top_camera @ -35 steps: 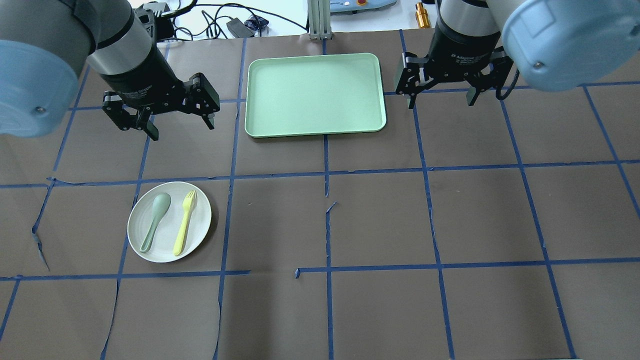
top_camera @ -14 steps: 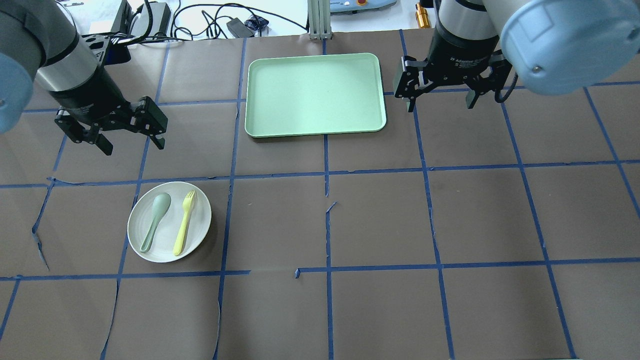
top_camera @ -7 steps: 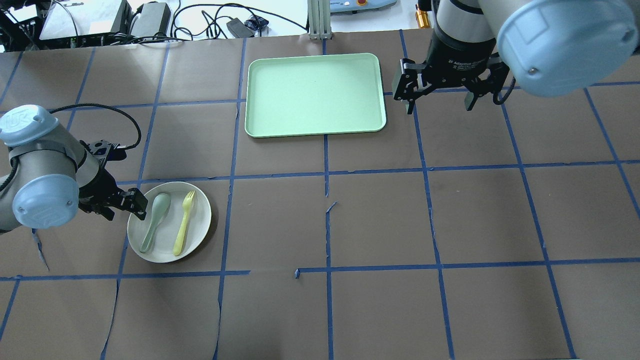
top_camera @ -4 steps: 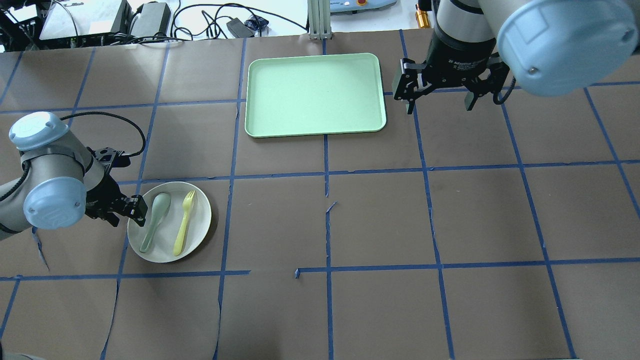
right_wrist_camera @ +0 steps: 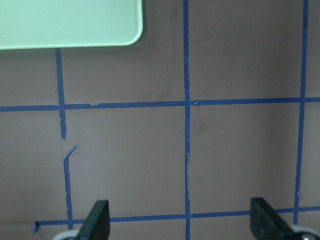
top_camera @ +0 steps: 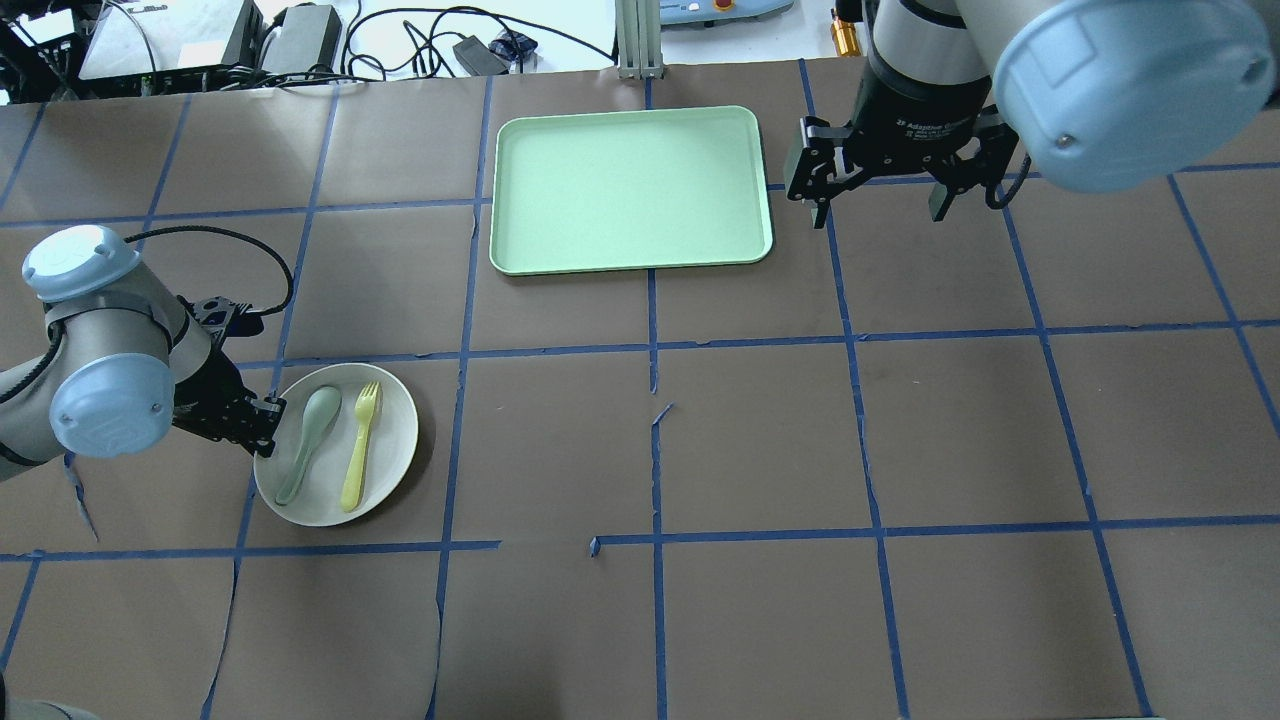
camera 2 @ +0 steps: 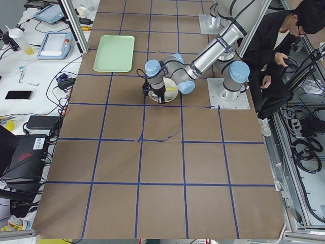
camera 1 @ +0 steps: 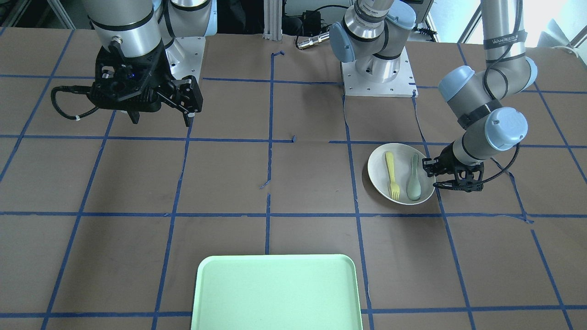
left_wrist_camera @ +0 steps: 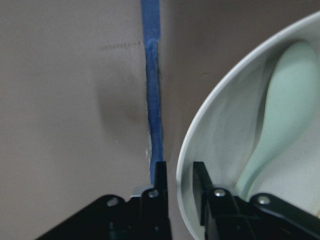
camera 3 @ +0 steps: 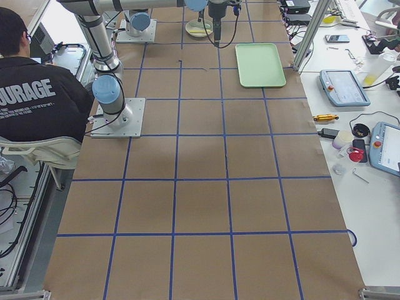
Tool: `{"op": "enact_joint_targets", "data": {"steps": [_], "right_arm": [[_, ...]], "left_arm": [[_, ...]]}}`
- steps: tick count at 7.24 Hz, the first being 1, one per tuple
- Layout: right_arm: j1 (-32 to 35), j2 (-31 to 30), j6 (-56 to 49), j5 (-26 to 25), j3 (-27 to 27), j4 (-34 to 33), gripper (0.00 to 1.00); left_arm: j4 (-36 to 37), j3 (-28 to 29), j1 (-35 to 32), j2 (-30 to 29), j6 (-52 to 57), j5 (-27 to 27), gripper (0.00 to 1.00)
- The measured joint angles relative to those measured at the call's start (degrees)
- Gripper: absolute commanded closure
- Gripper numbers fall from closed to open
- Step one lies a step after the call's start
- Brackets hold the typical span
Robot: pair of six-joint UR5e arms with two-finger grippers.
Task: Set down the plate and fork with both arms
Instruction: 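Grip the white plate rim with the left gripper, then carry the plate with the left gripper onto the mint-green tray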
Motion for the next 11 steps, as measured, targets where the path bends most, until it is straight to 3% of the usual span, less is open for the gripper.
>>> {"op": "enact_joint_targets", "data": {"steps": [3,6,9,11], "right_arm": [[0.0,0.0,0.0,0.0,0.0,0.0,0.00],[0.0,0.0,0.0,0.0,0.0,0.0,0.00],[-0.1,0.0,0.0,0.0,0.0,0.0,0.00],[-0.1,0.0,0.0,0.0,0.0,0.0,0.00]], "left_arm": [[-2.6,2.3,-0.1,0.4,0.5,-4.1,1.00],[-15.2,12.7,-0.5,-0.5,-1.3,-11.9,1.00],[-18.8,19.9,-4.1,-2.4,-2.9,-18.6,1.00],[-20.1,27.5,-10.3,-7.1,-7.3,-20.0,1.00]]}}
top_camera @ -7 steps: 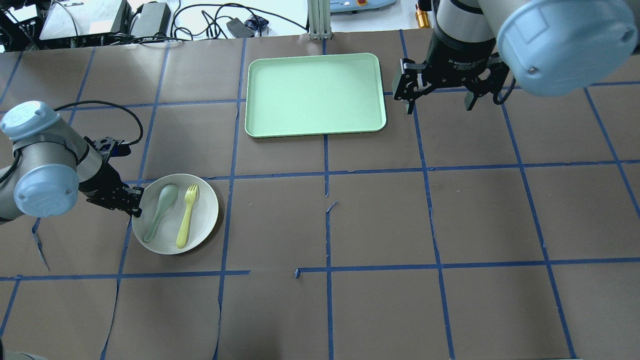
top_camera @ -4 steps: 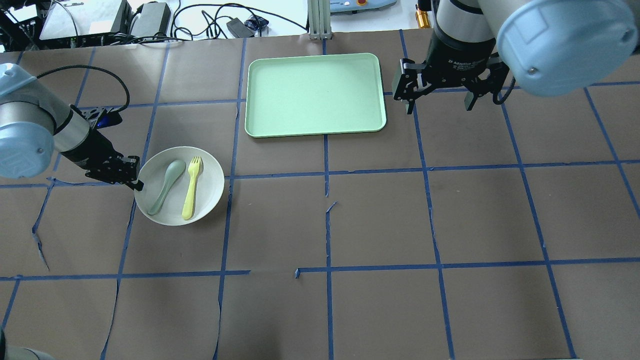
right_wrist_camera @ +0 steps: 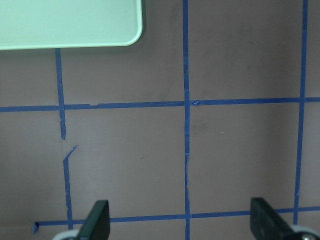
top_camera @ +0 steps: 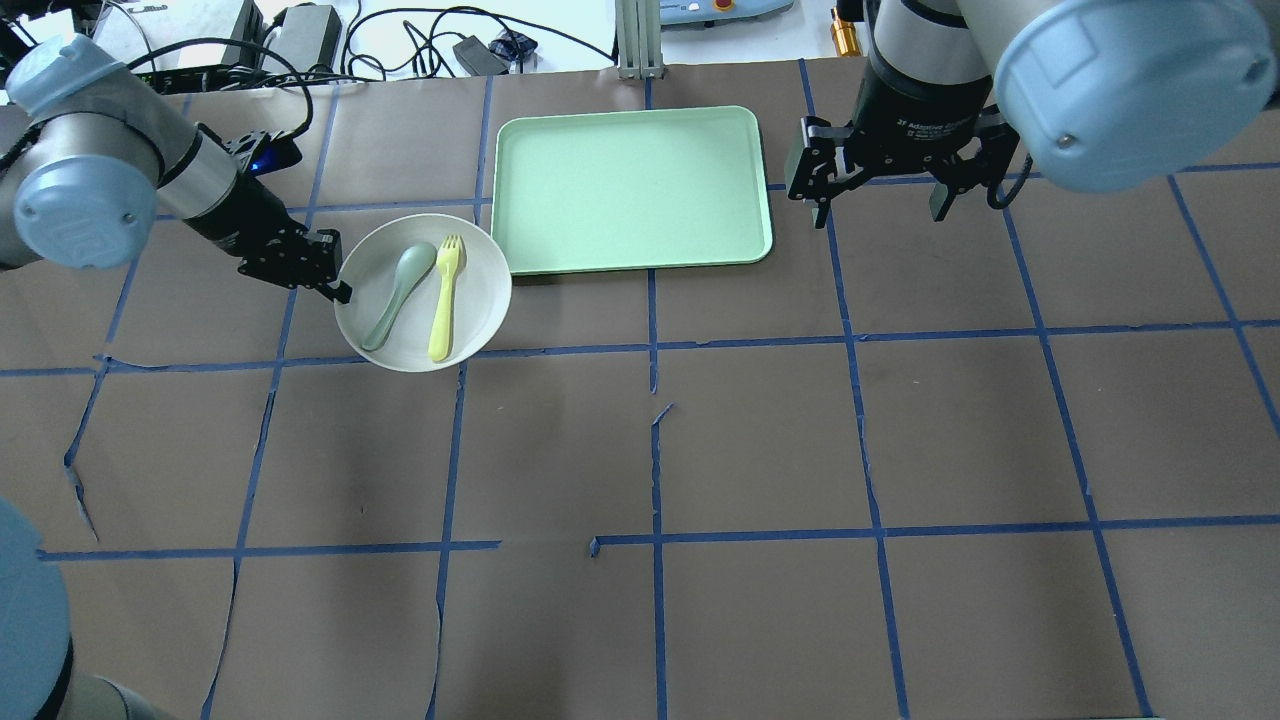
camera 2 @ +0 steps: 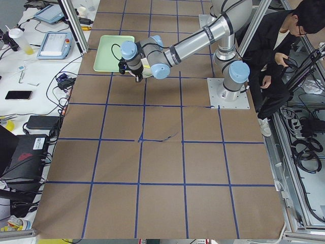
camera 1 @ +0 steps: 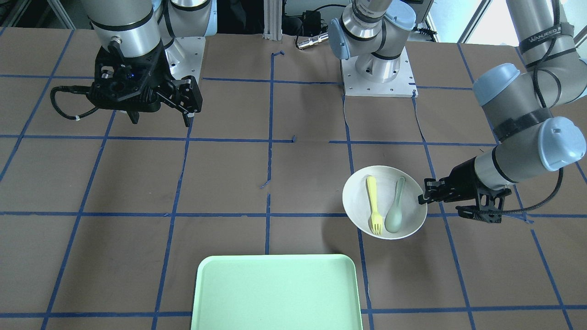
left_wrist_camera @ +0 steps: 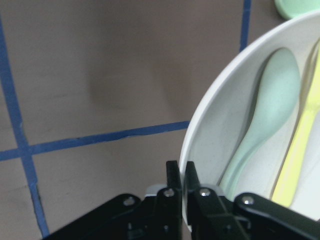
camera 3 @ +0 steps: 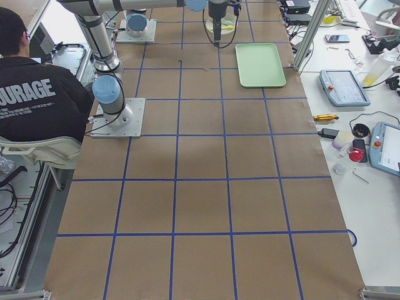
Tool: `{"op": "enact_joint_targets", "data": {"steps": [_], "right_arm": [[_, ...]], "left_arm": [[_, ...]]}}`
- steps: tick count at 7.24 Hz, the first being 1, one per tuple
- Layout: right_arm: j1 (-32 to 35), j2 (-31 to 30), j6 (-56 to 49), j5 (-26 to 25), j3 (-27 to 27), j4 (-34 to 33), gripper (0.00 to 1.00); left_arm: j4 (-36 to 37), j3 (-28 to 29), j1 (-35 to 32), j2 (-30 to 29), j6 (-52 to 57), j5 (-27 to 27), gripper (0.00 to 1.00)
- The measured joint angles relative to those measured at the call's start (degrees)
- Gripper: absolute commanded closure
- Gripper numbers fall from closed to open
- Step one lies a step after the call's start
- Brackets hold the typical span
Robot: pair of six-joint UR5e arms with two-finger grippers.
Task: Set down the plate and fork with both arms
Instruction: 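Carry the plate with the left gripper onto the mint-green tray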
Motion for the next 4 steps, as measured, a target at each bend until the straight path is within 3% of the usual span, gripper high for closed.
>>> {"op": "enact_joint_targets", "data": {"steps": [4], "right_arm": [[0.1,0.0,0.1,0.1,0.0,0.0,0.00]], "left_arm": [[-0.2,18.8,-9.7,-13.5,-14.0,-2.7,1.00]]}}
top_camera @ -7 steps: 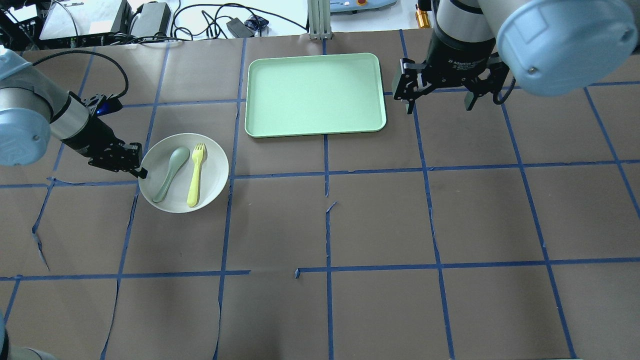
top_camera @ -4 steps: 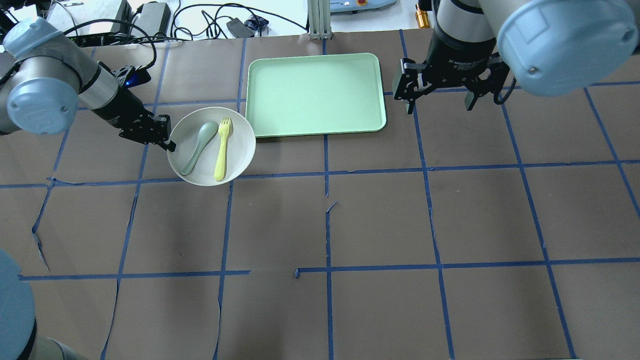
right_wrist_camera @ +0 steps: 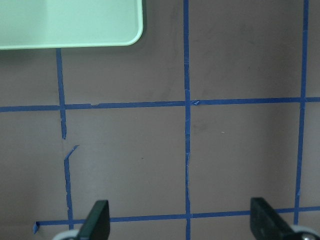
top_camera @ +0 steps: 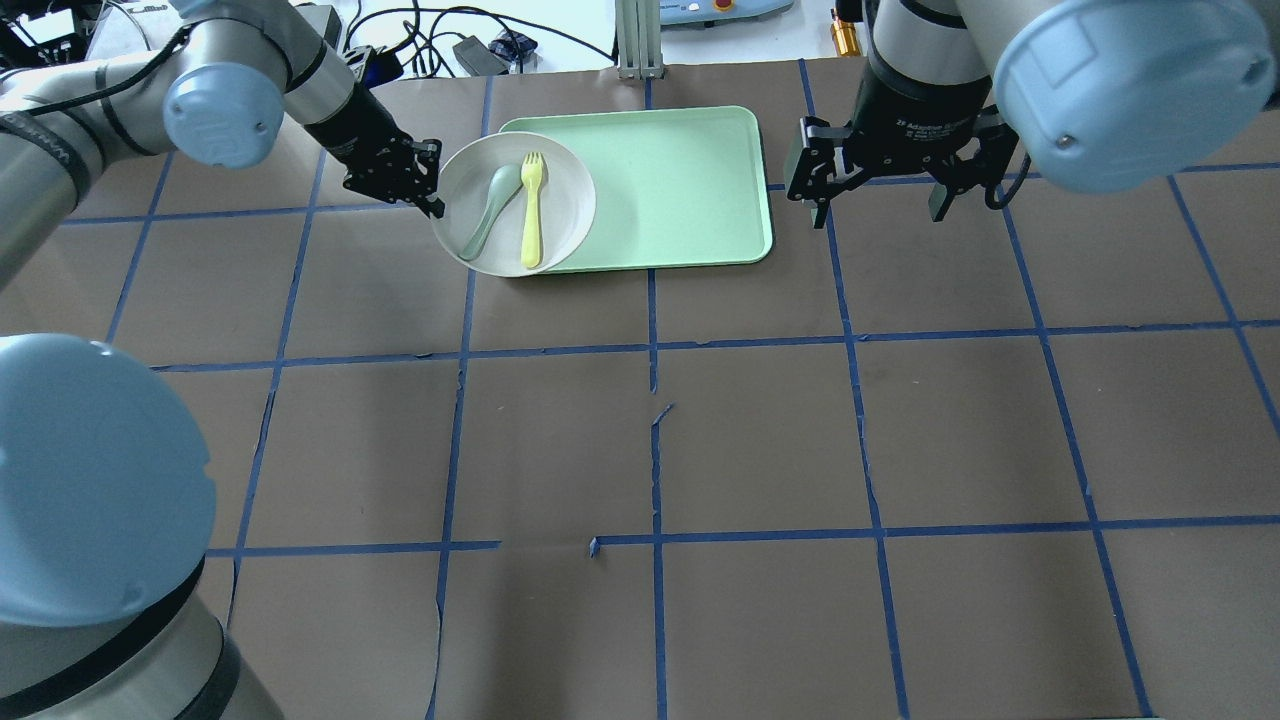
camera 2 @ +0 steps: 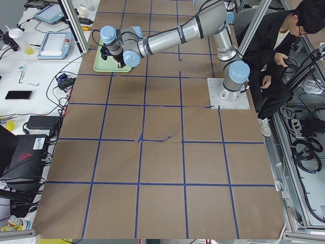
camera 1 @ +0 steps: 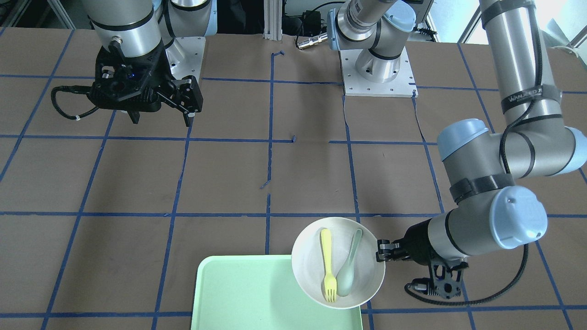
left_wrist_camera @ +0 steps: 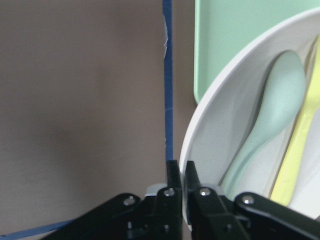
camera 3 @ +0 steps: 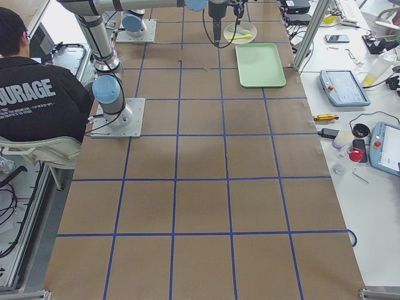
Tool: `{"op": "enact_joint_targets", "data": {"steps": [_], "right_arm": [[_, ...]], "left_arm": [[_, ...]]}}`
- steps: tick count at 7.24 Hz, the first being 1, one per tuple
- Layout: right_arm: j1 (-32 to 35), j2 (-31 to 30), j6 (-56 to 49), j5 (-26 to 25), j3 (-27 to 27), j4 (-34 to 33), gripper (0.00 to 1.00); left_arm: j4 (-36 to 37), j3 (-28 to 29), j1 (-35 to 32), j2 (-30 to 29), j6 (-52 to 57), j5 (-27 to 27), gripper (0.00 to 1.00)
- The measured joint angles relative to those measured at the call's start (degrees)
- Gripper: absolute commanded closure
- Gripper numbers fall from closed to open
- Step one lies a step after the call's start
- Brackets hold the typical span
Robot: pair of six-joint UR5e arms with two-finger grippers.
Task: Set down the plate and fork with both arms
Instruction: 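Carry the plate with the left gripper onto the mint-green tray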
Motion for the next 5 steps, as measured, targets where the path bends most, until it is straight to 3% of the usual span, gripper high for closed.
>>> {"op": "enact_joint_targets", "data": {"steps": [5], "right_arm": [[0.1,0.1,0.3,0.0,0.1,0.1,0.00]], "left_arm": [[7.1,11.8,-7.4,-13.6,-12.5,-4.4,1.00]]}}
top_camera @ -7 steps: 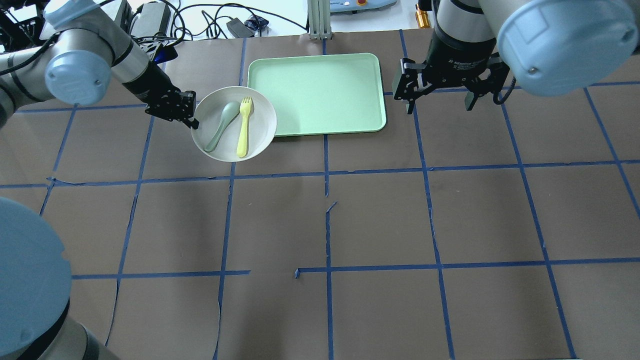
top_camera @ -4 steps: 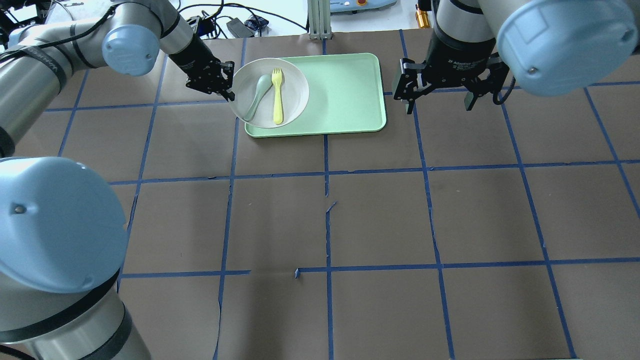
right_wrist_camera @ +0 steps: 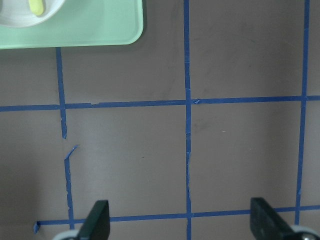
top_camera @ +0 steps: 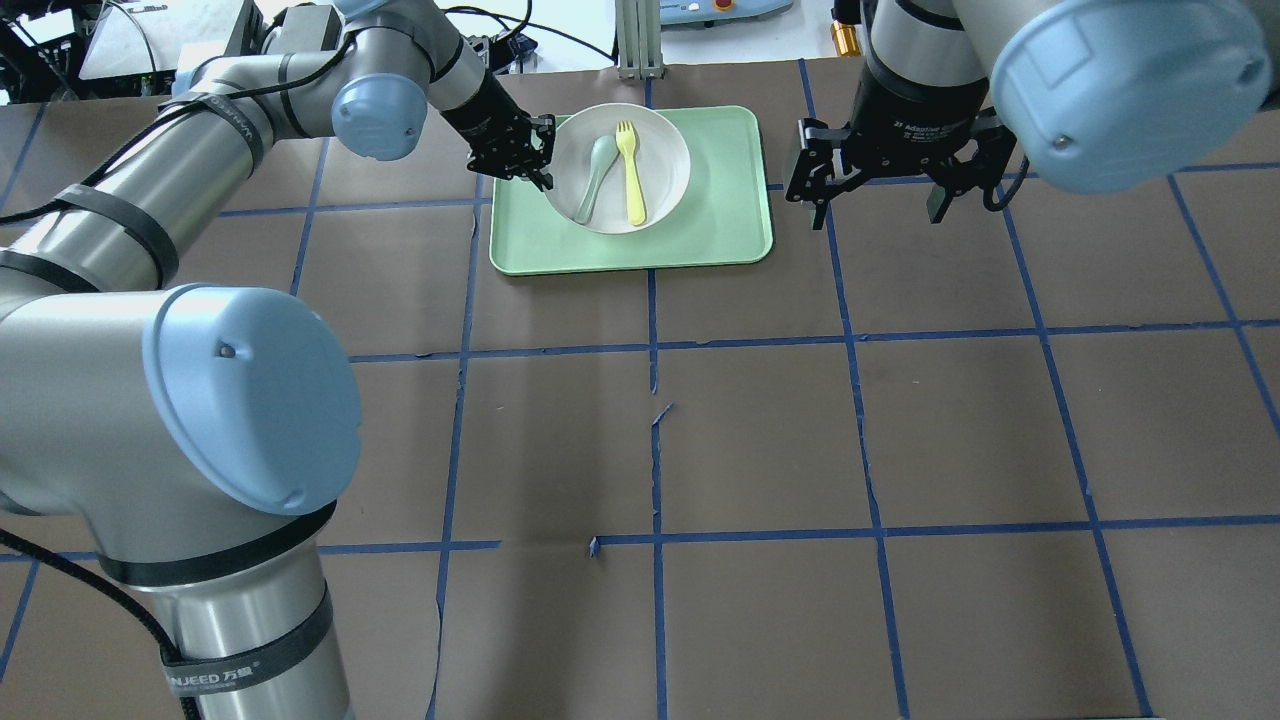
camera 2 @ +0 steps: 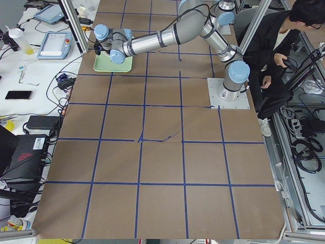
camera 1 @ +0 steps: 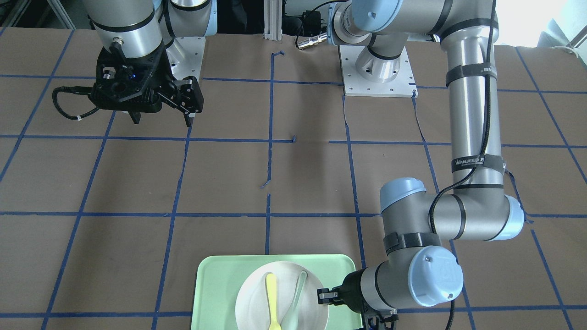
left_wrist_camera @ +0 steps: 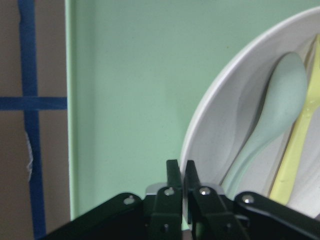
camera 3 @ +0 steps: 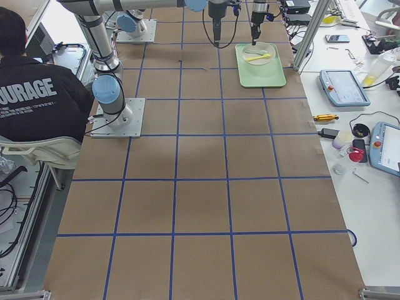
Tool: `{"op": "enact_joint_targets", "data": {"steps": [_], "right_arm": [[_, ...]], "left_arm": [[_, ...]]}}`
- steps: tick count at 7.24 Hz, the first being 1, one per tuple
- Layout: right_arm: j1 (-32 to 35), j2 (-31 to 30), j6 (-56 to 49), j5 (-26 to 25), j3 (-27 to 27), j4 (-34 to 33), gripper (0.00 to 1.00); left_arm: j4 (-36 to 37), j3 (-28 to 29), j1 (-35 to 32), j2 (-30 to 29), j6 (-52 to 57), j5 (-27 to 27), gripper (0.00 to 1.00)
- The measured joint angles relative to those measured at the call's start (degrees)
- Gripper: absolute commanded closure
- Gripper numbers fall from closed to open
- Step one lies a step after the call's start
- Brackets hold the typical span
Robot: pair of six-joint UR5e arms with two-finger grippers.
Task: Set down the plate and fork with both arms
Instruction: 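Carry the plate with the left gripper onto the mint-green tray, then open the left gripper and lift it off the plate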
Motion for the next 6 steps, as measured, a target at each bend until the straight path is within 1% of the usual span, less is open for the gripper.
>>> {"op": "enact_joint_targets", "data": {"steps": [1,2,3,4,5,6], "right_arm": [[0.0,0.0,0.0,0.0,0.0,0.0,0.00],[0.0,0.0,0.1,0.0,0.0,0.0,0.00],[0.0,0.1,0.1,0.0,0.0,0.0,0.00],[0.0,0.1,0.0,0.0,0.0,0.0,0.00],[0.0,0.1,0.0,0.0,0.0,0.0,0.00],[0.0,0.1,0.0,0.0,0.0,0.0,0.00]], "left_arm": [[0.6,2.2,-0.7,-2.0,-0.6,-0.3,0.98],[0.9,3.5,-1.1,-3.5,-0.8,-0.2,0.90],[1.1,4.1,-1.3,-4.3,-0.9,-0.1,0.64],[1.5,4.2,-1.3,-4.7,-0.8,0.0,0.11],[2.5,4.1,-1.3,-4.9,-0.6,0.3,0.00],[3.8,3.5,-1.3,-4.4,-0.2,0.9,0.00]]}}
